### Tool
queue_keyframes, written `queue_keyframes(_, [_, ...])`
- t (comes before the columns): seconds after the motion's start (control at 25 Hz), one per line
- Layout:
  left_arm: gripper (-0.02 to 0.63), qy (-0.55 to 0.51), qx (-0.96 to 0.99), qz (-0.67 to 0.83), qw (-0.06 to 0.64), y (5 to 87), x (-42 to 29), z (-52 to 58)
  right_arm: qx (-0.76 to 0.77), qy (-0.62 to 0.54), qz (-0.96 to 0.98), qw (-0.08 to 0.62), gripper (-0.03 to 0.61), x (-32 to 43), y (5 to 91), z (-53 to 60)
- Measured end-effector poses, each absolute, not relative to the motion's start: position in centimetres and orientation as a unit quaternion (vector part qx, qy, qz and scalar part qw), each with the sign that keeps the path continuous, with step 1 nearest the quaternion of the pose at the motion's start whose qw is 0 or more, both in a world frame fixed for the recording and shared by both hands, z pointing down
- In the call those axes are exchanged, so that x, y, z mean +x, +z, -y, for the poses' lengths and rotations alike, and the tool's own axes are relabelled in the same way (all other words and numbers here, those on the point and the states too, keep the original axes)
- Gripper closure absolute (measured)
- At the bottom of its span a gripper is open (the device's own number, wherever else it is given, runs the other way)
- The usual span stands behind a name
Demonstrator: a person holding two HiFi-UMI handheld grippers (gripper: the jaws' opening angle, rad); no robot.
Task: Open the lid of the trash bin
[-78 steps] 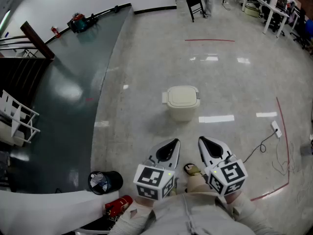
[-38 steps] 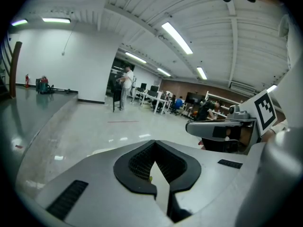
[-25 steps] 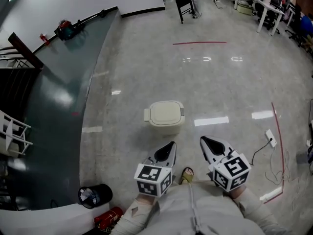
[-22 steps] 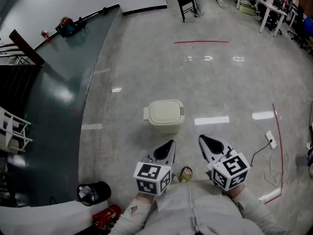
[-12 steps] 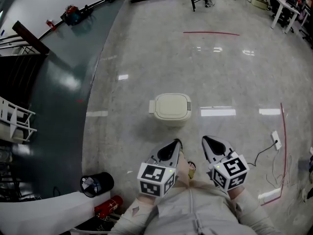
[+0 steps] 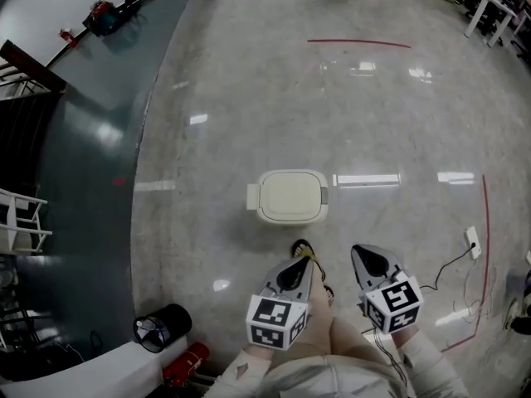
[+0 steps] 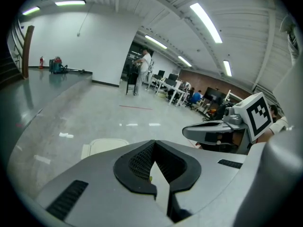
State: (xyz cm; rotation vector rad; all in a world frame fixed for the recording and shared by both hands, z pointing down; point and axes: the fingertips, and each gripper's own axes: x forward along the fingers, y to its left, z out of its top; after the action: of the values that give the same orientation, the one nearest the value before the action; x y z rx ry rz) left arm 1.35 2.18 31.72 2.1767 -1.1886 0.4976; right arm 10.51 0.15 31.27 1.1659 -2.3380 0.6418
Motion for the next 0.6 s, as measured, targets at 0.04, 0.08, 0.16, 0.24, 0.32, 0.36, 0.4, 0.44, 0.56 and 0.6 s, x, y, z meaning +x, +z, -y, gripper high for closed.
queue_keyframes(0.04, [0.612,0.192,0.818,0.450,0.304,33.0,1.3,-1.2,0.421,0.234,0.846,0.230,0.574,10.4,32.2,0.8])
queue_keyframes(0.08, [0.612,0.197,0.814,0.452,0.307,34.3,1.2,-0.4,0.419,0.235,0.845,0.236,0.575,10.3,33.1,1.7])
queue_keyframes(0.16, [0.612,0.208,0.807,0.452,0.318,36.9,1.2,1.1,0.417,0.241,0.842,0.244,0.574,10.0,35.0,3.3])
queue_keyframes(0.24, [0.612,0.215,0.802,0.446,0.335,39.4,1.2,2.1,0.417,0.246,0.839,0.250,0.575,9.8,37.0,4.9])
queue_keyframes(0.32, [0.612,0.221,0.798,0.441,0.346,41.8,1.4,2.9,0.413,0.250,0.838,0.255,0.574,9.4,39.3,6.4])
queue_keyframes(0.36, [0.612,0.223,0.797,0.439,0.349,42.9,1.5,3.3,0.410,0.251,0.838,0.258,0.574,9.1,40.5,7.0])
queue_keyframes(0.4, [0.612,0.225,0.796,0.437,0.352,44.0,1.5,3.6,0.407,0.251,0.838,0.262,0.574,8.9,41.8,7.7])
queue_keyframes(0.44, [0.612,0.227,0.795,0.436,0.355,45.1,1.6,3.9,0.404,0.250,0.838,0.267,0.574,8.7,43.2,8.4])
queue_keyframes(0.56, [0.612,0.231,0.792,0.433,0.363,48.5,1.7,4.6,0.400,0.249,0.836,0.282,0.574,8.5,47.6,10.1])
queue_keyframes(0.6, [0.612,0.232,0.790,0.433,0.366,49.6,1.7,4.8,0.399,0.250,0.835,0.286,0.575,8.4,49.0,10.6])
